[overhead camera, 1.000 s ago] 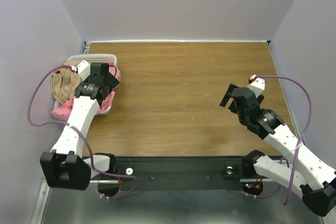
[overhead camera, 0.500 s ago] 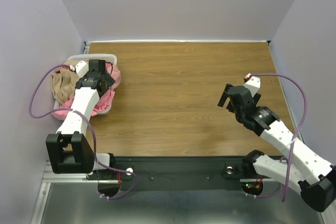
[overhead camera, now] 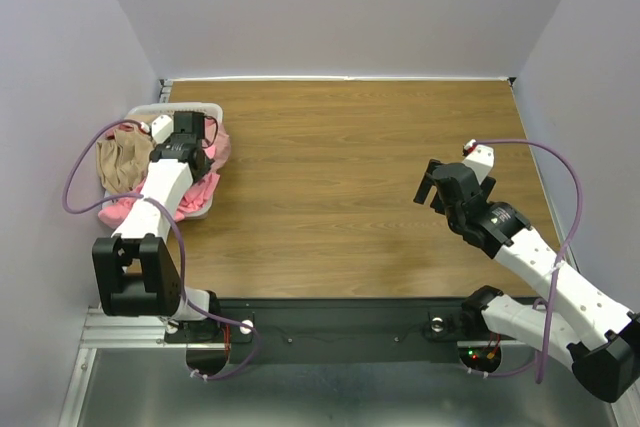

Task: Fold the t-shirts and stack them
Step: Grab the tshirt from the pile, then move the tshirt to the center of the board

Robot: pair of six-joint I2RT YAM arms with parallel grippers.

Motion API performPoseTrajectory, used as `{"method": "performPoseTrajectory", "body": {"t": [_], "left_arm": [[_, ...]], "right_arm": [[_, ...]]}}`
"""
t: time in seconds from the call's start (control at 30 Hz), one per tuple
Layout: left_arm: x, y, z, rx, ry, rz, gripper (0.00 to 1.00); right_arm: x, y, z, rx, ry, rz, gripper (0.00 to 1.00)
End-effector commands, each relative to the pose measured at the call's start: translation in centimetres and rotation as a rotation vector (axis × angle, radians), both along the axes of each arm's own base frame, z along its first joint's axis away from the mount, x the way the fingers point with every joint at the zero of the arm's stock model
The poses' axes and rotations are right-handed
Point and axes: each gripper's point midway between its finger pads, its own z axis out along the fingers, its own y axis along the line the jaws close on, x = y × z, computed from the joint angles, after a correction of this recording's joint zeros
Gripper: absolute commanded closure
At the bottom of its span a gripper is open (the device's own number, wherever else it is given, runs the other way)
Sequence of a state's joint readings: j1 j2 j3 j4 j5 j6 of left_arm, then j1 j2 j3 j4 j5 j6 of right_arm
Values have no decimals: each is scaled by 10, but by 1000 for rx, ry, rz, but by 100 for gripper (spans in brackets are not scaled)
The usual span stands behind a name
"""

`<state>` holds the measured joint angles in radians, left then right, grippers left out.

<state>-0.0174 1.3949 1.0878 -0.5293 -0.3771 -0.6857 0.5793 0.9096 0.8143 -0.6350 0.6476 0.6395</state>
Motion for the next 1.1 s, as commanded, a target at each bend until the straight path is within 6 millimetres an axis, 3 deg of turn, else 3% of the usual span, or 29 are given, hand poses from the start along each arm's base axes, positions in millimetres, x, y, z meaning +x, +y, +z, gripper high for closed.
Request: {"method": "performPoseTrajectory", "body": {"t": [0.0,0.1,0.23,0.33,0.43,0.5,0.53,0.63,0.67,0.73,0.77,0.8,0.83,0.87,0.9,1.0,1.03,1.07], "left_arm": [[10,5,46,31,-125,-1,100],[15,-3,90,16,-256,-65,100],[19,-29,178,-21,-470,-236,100],[15,-53,225,-33,-572,-349,100],[2,-106,301,-63,-737,-515,100],[-6,-132,327,-65,-791,-576,100],[-16,-162,349,-99,-839,-653,100],[-23,-209,373,-150,-885,-786,100],[-42,-237,399,-188,-943,-876,100],[-50,-272,427,-214,-1002,-965,100],[-69,-304,435,-227,-1020,-1069,100],[-75,-319,442,-235,-1034,-1105,100],[-70,-349,428,-224,-988,-1160,100],[-80,-350,454,-234,-1048,-1162,100],[-88,-363,454,-234,-1047,-1192,100],[-74,-374,434,-216,-995,-1152,100],[-74,-364,434,-207,-998,-1114,100],[-59,-363,407,-166,-944,-1048,100]], "right_arm": [[7,2,20,25,-74,-5,0],[7,2,22,32,-83,-6,0],[6,3,21,40,-83,-2,0],[5,3,19,47,-83,-2,0],[3,3,17,58,-86,1,0],[3,3,19,64,-94,2,0],[2,4,20,69,-96,6,0],[0,2,27,90,-122,1,0],[-1,1,29,102,-133,-7,0],[-4,-6,34,123,-168,-42,0],[-5,-8,36,129,-180,-53,0],[-6,-9,37,136,-186,-56,0],[-7,-10,39,141,-195,-59,0],[-8,-11,42,149,-206,-59,0],[-9,-11,43,151,-211,-58,0],[-11,-14,46,150,-223,-54,0],[-12,-14,47,150,-226,-53,0],[-13,-14,48,150,-230,-49,0]]}}
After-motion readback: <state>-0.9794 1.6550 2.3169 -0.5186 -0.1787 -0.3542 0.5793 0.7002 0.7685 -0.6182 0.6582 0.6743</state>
